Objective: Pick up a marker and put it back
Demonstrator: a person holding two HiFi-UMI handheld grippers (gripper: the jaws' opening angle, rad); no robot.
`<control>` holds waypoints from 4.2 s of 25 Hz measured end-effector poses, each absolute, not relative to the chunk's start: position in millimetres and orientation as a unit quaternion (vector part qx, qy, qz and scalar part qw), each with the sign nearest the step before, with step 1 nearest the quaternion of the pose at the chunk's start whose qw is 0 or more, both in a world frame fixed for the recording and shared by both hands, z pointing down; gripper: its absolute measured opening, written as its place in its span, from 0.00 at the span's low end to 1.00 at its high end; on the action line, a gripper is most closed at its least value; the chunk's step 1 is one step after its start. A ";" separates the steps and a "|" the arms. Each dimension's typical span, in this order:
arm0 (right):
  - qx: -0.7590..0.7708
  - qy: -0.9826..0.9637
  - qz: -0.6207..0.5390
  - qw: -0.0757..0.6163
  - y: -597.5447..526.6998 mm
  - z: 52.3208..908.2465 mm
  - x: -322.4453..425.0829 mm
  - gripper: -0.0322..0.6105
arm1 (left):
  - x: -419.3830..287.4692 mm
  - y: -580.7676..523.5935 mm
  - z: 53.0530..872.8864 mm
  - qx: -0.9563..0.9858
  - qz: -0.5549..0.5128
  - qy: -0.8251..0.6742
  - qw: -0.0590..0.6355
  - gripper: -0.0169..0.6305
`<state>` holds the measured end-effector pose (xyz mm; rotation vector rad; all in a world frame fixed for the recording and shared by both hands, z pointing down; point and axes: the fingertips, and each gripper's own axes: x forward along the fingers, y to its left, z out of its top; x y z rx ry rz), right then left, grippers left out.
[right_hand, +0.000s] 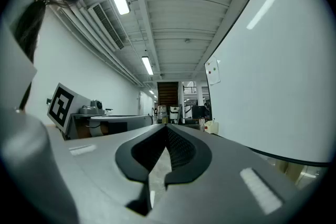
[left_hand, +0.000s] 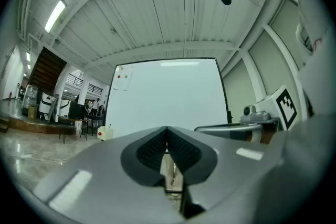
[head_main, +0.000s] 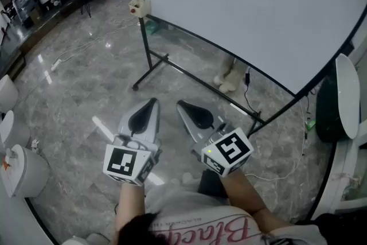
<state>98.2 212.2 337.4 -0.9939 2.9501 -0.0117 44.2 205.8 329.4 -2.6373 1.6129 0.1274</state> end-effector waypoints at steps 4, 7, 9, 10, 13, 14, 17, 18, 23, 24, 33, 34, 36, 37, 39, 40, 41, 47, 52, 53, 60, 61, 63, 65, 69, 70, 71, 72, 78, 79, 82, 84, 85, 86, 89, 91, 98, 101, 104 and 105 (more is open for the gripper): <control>-0.316 0.949 -0.001 0.010 208.7 337.5 94.6 0.05 | 40.5 200.7 328.0 -0.847 0.039 0.529 0.016 0.03; -0.314 0.950 0.003 0.010 206.9 338.2 94.1 0.05 | 40.1 198.7 330.6 -0.848 0.047 0.527 0.022 0.03; -0.312 0.950 0.003 0.010 204.8 338.0 95.2 0.05 | 39.9 196.8 331.9 -0.846 0.047 0.530 0.020 0.03; -0.311 0.950 0.002 0.010 203.2 338.1 95.8 0.05 | 39.4 195.5 332.1 -0.844 0.047 0.533 0.017 0.03; -0.306 0.952 0.001 0.009 198.6 339.1 96.3 0.05 | 36.4 190.5 332.2 -0.837 0.047 0.546 0.010 0.03; -0.303 0.953 0.002 0.008 197.8 339.2 96.3 0.05 | 35.2 188.9 332.3 -0.834 0.046 0.550 0.007 0.03; -0.291 0.957 0.006 0.003 196.5 340.1 97.1 0.05 | 33.9 184.3 332.2 -0.826 0.051 0.561 0.001 0.03; -0.288 0.958 0.006 0.001 195.9 340.8 98.1 0.05 | 34.6 183.1 333.2 -0.825 0.053 0.563 0.000 0.03; -0.289 0.957 -0.001 0.005 186.6 346.7 102.2 0.05 | 41.5 176.6 344.3 -0.832 0.049 0.552 0.003 0.03; -0.290 0.957 -0.003 0.005 183.4 347.7 101.7 0.05 | 40.8 173.3 345.9 -0.831 0.046 0.554 -0.002 0.03; -0.296 0.955 -0.012 0.002 133.2 352.8 88.0 0.05 | 22.9 120.0 346.1 -0.835 0.049 0.549 -0.001 0.03; -0.296 0.955 -0.010 0.001 125.0 352.1 84.6 0.05 | 19.0 111.0 345.4 -0.835 0.051 0.548 -0.001 0.03; -0.296 0.955 -0.006 0.002 107.8 350.8 77.8 0.05 | 11.8 92.4 343.0 -0.835 0.053 0.548 0.002 0.03; -0.297 0.955 -0.006 0.003 99.0 350.5 73.7 0.05 | 8.0 83.2 341.9 -0.835 0.052 0.547 0.003 0.03; -0.300 0.954 -0.007 0.005 80.3 350.6 62.9 0.05 | -1.1 64.4 341.3 -0.836 0.045 0.547 0.001 0.03; -0.301 0.954 -0.008 0.006 70.9 350.8 56.3 0.05 | -6.5 54.9 342.1 -0.837 0.043 0.546 -0.002 0.03; -0.303 0.953 -0.010 0.006 62.1 350.9 48.8 0.05 | -12.6 45.9 343.3 -0.839 0.043 0.543 -0.005 0.03; -0.308 0.951 -0.002 -0.007 18.0 346.5 7.7 0.05 | -42.2 -1.0 342.6 -0.850 0.055 0.524 -0.015 0.03; -0.312 0.950 0.003 -0.005 -7.8 344.6 -0.6 0.05 | -47.5 -28.1 347.8 -0.856 0.061 0.513 -0.023 0.03; -0.311 0.950 -0.001 -0.001 -12.3 344.6 -2.6 0.05 | -49.8 -32.3 348.9 -0.857 0.060 0.511 -0.025 0.03; -0.313 0.950 -0.012 0.002 -53.2 352.3 -15.1 0.05 | -66.1 -69.1 355.6 -0.853 0.057 0.517 -0.033 0.03; -0.314 0.949 -0.013 0.003 -60.5 353.2 -15.9 0.05 | -66.7 -74.9 355.6 -0.853 0.056 0.517 -0.032 0.03; -0.315 0.949 -0.015 0.005 -76.6 354.4 -19.2 0.05 | -69.3 -87.4 354.7 -0.854 0.055 0.517 -0.030 0.03; -0.315 0.949 -0.018 0.006 -95.1 354.9 -24.0 0.05 | -73.4 -102.8 355.0 -0.853 0.050 0.518 -0.029 0.03; -0.315 0.949 -0.017 0.003 -136.8 353.9 -33.0 0.05 | -83.0 -142.1 353.6 -0.851 0.045 0.522 -0.027 0.03; -0.315 0.949 -0.016 0.001 -147.6 352.9 -35.0 0.05 | -85.2 -153.4 352.1 -0.851 0.045 0.523 -0.027 0.03; -0.314 0.949 -0.015 -0.001 -159.1 352.1 -36.8 0.05 | -87.1 -165.1 350.5 -0.850 0.046 0.524 -0.026 0.03; -0.313 0.950 -0.016 -0.003 -171.3 351.6 -38.3 0.05 | -88.8 -177.3 348.8 -0.850 0.046 0.525 -0.027 0.03; -0.310 0.950 -0.027 -0.023 -234.2 351.6 -41.6 0.05 | -96.1 -234.8 342.5 -0.843 0.050 0.535 -0.036 0.03; -0.308 0.951 -0.029 -0.026 -242.1 351.7 -42.7 0.05 | -97.9 -241.9 341.9 -0.841 0.049 0.538 -0.039 0.03; -0.304 0.951 -0.034 -0.033 -268.0 358.7 -48.4 0.05 | -104.0 -263.2 344.0 -0.836 0.048 0.545 -0.041 0.03; -0.303 0.951 -0.039 -0.039 -284.7 364.7 -54.1 0.06 | -109.0 -276.4 346.2 -0.833 0.047 0.549 -0.042 0.03; -0.302 0.952 -0.041 -0.042 -292.1 367.3 -57.3 0.06 | -111.8 -282.4 347.2 -0.832 0.046 0.551 -0.043 0.03; -0.301 0.952 -0.044 -0.045 -298.6 369.7 -60.4 0.06 | -114.5 -288.0 347.9 -0.831 0.046 0.553 -0.044 0.03; -0.302 0.950 -0.053 -0.053 -315.5 377.9 -68.4 0.09 | -121.2 -302.5 349.4 -0.829 0.043 0.556 -0.046 0.03; -0.302 0.950 -0.064 -0.057 -325.5 386.6 -73.2 0.11 | -125.4 -310.9 350.7 -0.828 0.041 0.557 -0.047 0.03; -0.323 0.936 -0.125 -0.060 -359.9 414.0 -83.7 0.24 | -142.9 -331.5 350.1 -0.828 0.040 0.557 -0.050 0.03; -0.320 0.935 -0.146 -0.037 -368.2 413.4 -90.2 0.24 | -147.3 -339.7 350.2 -0.831 0.040 0.553 -0.052 0.03; -0.317 0.936 -0.151 -0.030 -371.5 413.3 -96.2 0.16 | -149.6 -345.8 350.1 -0.833 0.039 0.550 -0.052 0.03; -0.315 0.936 -0.150 -0.031 -371.8 413.1 -97.7 0.16 | -150.3 -347.3 349.8 -0.833 0.038 0.549 -0.052 0.03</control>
